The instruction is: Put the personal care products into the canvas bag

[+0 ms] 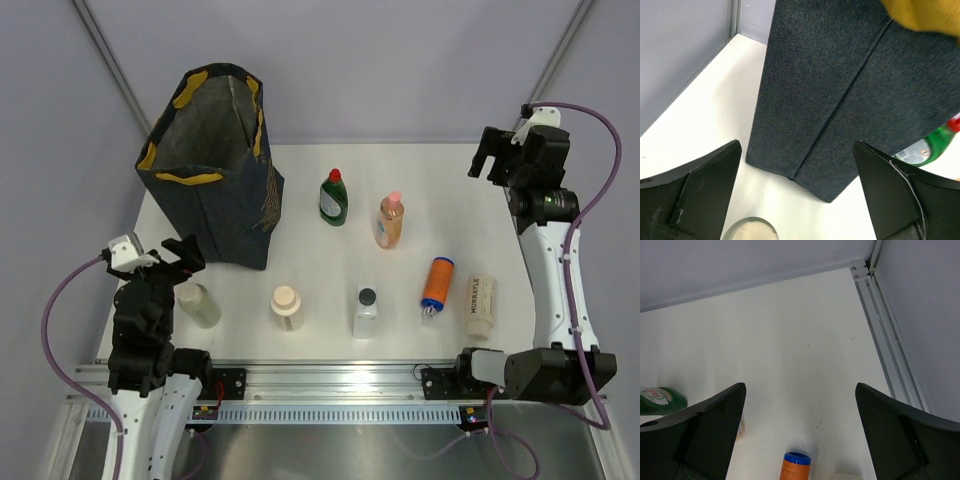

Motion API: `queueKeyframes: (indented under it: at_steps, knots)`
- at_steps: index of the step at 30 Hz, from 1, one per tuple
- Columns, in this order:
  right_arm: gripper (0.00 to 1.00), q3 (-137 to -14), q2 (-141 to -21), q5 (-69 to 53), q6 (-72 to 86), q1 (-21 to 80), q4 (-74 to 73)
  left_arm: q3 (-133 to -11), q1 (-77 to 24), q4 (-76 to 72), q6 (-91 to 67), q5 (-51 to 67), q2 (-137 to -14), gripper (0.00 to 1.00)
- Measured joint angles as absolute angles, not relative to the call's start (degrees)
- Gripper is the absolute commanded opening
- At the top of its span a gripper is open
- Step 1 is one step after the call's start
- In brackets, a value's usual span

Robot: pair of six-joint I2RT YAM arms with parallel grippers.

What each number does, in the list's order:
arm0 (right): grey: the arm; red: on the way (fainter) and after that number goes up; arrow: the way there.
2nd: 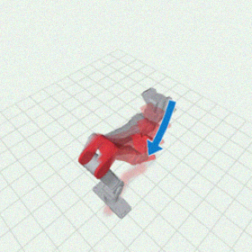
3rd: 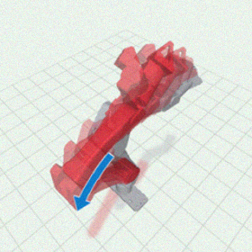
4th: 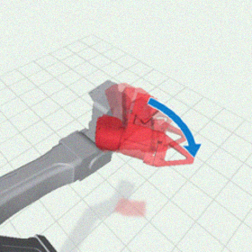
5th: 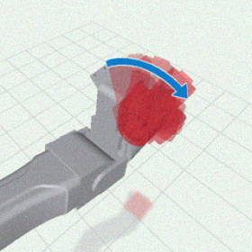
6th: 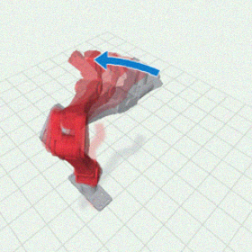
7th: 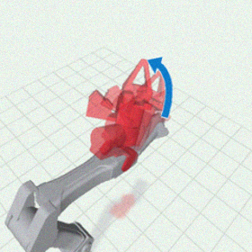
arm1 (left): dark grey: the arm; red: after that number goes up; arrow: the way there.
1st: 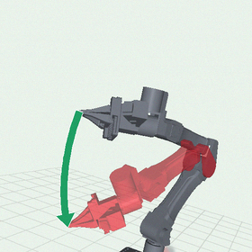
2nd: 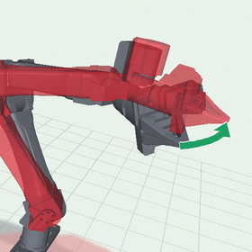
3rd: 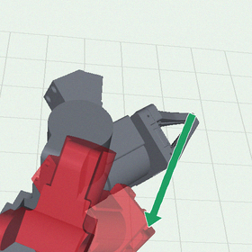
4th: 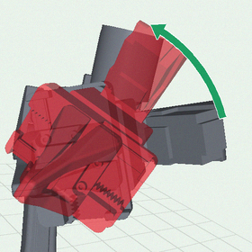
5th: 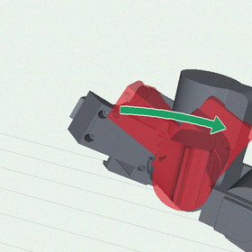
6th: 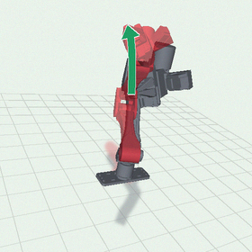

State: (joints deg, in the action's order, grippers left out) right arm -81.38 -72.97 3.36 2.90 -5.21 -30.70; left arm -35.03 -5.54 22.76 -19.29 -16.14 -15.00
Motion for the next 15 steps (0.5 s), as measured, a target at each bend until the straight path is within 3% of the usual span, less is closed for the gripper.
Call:
queueKeyframes:
  at_steps: [3,8,11,15]
  knots:
    - [1.00,-81.1,-69.8,-3.2,-1.3,-5.3,-32.4,-35.7,-5.5,24.8,-22.4,-16.4,-14.8,0.99]
    - [0.99,-78.5,-65.5,-27.3,-22.6,-3.8,-41.7,-37.6,-5.5,34.2,-29.6,-18.3,-15.3,0.99]
    - [0.99,-77.1,-65.5,-39.2,-36.0,-2.0,-50.1,-42.5,-5.5,42.9,-36.7,-21.9,-17.6,0.99]
    - [0.99,-75.2,-66.5,-47.6,-42.5,-0.4,-55.8,-51.1,-5.5,57.1,-49.8,-26.0,-25.0,0.99]
